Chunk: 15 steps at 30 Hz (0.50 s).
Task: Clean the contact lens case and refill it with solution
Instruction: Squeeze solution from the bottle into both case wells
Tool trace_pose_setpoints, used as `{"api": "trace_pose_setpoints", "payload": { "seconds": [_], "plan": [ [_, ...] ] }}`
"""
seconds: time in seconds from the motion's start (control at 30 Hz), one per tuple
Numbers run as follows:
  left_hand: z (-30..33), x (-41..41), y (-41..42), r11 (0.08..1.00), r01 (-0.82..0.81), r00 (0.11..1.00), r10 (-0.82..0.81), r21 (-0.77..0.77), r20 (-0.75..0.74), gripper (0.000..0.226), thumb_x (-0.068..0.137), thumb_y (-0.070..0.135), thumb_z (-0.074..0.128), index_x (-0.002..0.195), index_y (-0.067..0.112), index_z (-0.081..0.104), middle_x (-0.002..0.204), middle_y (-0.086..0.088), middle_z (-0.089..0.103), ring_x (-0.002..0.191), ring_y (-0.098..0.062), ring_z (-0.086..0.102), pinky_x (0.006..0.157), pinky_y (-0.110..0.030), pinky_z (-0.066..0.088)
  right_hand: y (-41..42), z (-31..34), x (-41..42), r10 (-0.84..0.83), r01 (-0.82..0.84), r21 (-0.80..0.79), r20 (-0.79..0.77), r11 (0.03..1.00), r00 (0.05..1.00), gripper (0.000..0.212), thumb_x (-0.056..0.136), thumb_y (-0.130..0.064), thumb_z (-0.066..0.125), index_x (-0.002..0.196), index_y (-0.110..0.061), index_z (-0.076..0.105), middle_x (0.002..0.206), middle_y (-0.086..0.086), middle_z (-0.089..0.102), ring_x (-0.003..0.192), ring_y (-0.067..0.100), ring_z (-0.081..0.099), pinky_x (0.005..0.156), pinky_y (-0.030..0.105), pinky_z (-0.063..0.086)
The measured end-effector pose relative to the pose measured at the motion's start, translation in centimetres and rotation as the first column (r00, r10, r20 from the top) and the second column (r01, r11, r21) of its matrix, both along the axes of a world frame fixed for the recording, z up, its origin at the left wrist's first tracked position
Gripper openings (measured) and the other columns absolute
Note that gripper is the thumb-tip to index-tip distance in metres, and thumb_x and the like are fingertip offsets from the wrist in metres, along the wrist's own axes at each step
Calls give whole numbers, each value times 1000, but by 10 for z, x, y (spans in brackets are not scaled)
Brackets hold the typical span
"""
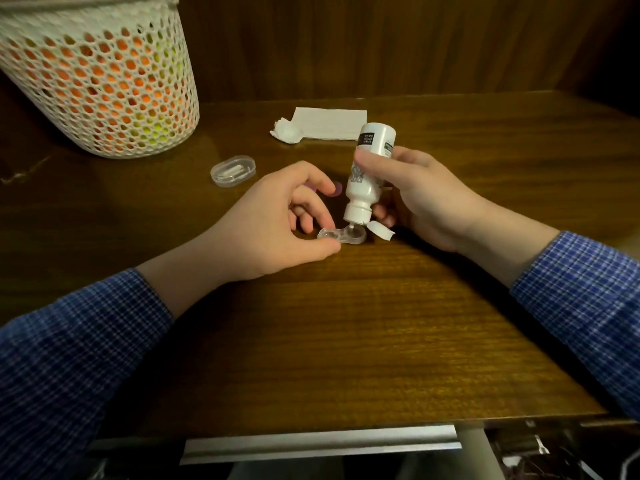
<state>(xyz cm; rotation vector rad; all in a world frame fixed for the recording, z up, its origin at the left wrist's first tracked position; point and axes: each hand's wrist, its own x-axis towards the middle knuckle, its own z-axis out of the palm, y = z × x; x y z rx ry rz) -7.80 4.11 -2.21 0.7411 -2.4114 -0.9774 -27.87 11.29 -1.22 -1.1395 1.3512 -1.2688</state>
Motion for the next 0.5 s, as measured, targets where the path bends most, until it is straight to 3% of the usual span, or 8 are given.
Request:
{"api": "trace_pose_setpoints", "payload": {
  "seconds": [0.33, 0.5],
  "plan": [
    [1, 0, 0, 1000, -2, 1000, 2, 8, 15, 56, 75, 26, 91, 119, 35, 58, 96, 18, 75, 80, -9, 69, 71, -23, 59, -1, -1, -5, 59, -59, -4, 8, 998, 998, 21, 101, -34, 61, 113, -18, 57, 77, -6, 76, 54, 8, 54, 46, 18, 45],
    [2, 0, 0, 1000, 1, 1000, -1, 4, 14, 55, 75, 25, 91, 118, 34, 58, 96, 17, 75, 79, -12, 69, 69, -24, 59, 1, 0, -4, 68, -68, -10, -36, 998, 997, 16, 98, -29, 66, 104, -16, 62, 77, -7, 76, 53, 5, 56, 45, 17, 44]
  ]
}}
